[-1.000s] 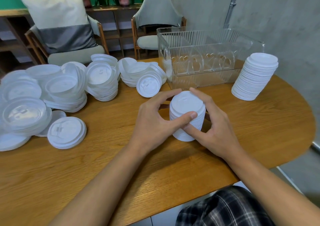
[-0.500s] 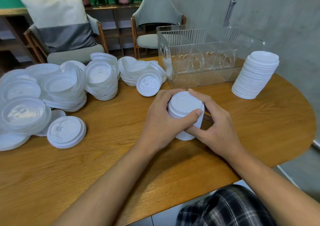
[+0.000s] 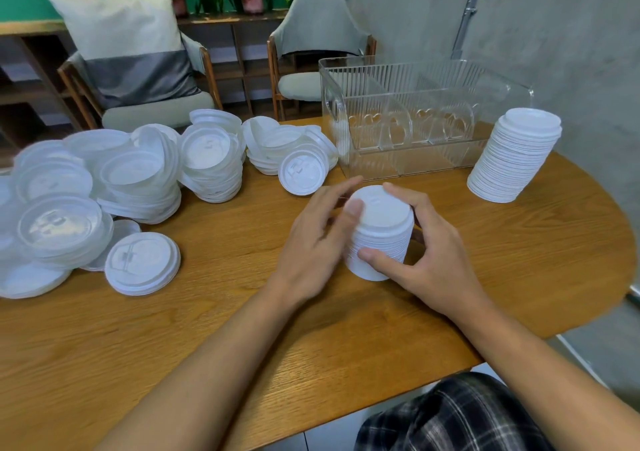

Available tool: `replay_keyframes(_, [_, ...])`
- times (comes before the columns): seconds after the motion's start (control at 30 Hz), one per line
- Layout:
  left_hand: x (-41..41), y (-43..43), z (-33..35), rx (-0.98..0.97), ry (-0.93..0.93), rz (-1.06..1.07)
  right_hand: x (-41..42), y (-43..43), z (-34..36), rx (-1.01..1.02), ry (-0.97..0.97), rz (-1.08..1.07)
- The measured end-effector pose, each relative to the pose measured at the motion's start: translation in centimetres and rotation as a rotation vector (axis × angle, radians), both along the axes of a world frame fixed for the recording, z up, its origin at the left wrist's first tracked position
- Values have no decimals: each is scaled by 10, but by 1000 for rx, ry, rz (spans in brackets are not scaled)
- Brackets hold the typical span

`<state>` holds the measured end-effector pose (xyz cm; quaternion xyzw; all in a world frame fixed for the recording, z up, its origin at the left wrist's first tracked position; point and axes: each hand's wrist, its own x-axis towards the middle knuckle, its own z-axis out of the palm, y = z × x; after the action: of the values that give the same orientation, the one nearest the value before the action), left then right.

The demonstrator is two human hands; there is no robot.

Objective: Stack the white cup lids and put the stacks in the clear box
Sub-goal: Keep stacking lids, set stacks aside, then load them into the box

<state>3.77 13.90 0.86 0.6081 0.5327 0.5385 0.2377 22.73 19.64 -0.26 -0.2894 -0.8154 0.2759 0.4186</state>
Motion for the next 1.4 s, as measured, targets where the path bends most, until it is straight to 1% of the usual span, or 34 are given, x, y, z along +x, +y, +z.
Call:
replay_keyframes(0.03, [-8,2,-1,19,1,52,0,0,0,-2,-4,-15])
replay_keyframes(0.07, [-16,5,-2,37,45,125,0,0,0,-4,-8,-25])
replay_keyframes(0.13, [-33,12,-8,32,218,272,1,-1,1,-15,-12,-28])
replay_keyframes(0.17, [-40,15,-12,-3,311,316,1,-2,1,-21,-13,-27])
replay_keyframes(0.23, [-47,20,-18,-111,467,313,1,-2,1,-25,-17,-28])
replay_keyframes(0.3, [-47,21,-20,-205,558,285,1,-2,2,-19,-22,-31])
replay_keyframes(0.43, [-44,21,-20,-271,601,288,0,-1,1,-14,-18,-25])
replay_keyframes(0.57, [-44,21,-22,-237,561,363,1,-1,1,-21,-23,-23])
replay_keyframes(0.63, [-46,21,-22,-185,535,426,1,-1,1,-25,-24,-22])
replay_keyframes(0.8, [-49,16,-16,-69,545,547,0,-1,1,-28,-24,-20])
replay_keyframes(0.87, [-47,15,-13,-34,513,527,1,-1,1,-24,-24,-20])
replay_keyframes(1.0, [-45,14,-8,3,355,464,1,-1,1,-41,-10,-13])
replay_keyframes(1.27, [-45,14,-8,-17,338,417,1,0,0,-33,-1,-13])
replay_keyframes(1.4, [-43,11,-3,38,219,436,1,0,0,-38,2,-16])
